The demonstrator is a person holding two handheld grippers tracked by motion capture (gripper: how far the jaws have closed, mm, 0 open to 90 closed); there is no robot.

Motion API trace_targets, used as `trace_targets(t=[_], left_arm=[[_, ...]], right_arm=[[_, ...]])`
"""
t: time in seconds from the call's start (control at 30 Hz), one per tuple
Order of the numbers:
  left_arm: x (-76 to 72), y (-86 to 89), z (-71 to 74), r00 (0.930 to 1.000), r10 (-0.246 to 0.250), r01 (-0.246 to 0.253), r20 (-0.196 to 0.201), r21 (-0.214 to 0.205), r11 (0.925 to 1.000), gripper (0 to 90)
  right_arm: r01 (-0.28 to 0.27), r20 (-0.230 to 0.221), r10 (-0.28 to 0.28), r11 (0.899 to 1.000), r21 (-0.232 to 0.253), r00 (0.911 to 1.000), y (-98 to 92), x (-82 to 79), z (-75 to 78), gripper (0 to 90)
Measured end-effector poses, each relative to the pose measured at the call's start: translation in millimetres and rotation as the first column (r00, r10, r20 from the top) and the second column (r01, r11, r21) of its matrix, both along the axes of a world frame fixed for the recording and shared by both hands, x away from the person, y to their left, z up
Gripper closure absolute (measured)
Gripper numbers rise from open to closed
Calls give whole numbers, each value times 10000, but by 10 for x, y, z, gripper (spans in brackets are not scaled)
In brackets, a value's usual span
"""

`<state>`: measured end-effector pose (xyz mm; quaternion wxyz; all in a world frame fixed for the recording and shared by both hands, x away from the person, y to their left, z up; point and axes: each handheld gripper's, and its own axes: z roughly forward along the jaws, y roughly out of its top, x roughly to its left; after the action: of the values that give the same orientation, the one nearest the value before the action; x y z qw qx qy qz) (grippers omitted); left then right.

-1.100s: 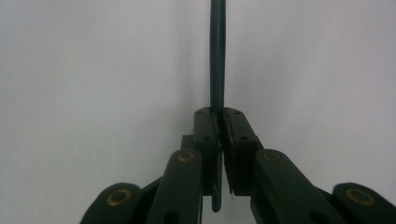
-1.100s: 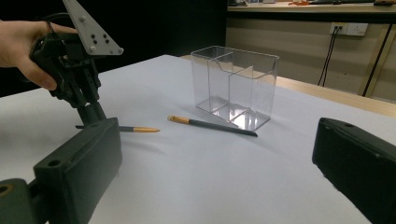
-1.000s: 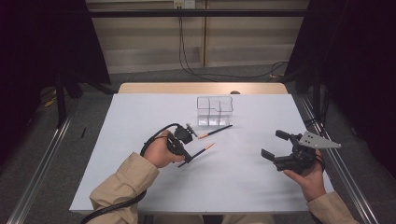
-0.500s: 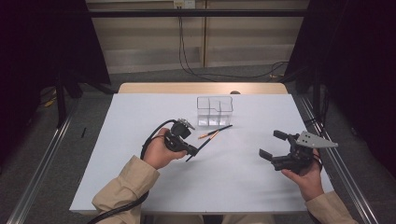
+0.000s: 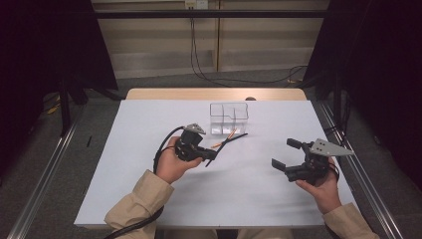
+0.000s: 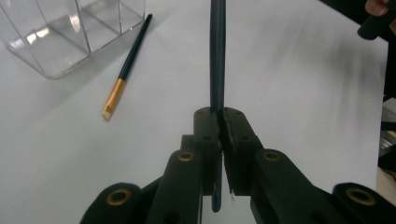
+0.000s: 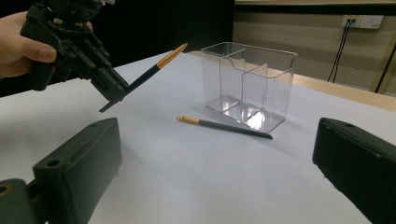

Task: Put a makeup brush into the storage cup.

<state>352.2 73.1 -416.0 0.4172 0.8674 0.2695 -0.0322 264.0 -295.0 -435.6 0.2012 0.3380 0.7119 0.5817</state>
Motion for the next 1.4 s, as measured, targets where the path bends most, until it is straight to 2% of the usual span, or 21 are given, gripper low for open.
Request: trace_targets(t=[0.13,0.33,0.43,0.7,0.83,1.03,1.23,1.4], left_arm=[[-11,19,-7,9996,183,-172,204,-542,9984,848],[-31,26,-31,9980,243,-162,582,-1345,9908,848],[-37,15,-48,9976,338,-236,610,-1598,9869,849],[-75,5,-84,9941,665,-436,859,-2453,9685,849],[-95,-4,-91,9909,748,-432,1121,-2615,9642,848],[-124,-40,-111,9892,795,-421,1228,-2817,9586,848],[-139,-55,-122,9864,925,-461,1355,-3122,9489,848],[-149,-56,-120,9871,850,-362,1359,-3274,9442,849]], right_arm=[[-69,-72,69,10000,32,10000,41,27,8,7],[-85,-141,88,9998,197,9999,88,71,44,7],[-72,-112,75,9996,271,9999,109,94,59,7],[-226,-230,238,9985,502,9995,194,149,88,5],[-321,-368,346,9971,684,9987,266,189,97,5],[-400,-575,458,9944,980,9973,366,266,116,3],[-420,-843,536,9901,1340,9950,469,337,113,10],[-489,-964,641,9871,1522,9933,532,392,125,53]])
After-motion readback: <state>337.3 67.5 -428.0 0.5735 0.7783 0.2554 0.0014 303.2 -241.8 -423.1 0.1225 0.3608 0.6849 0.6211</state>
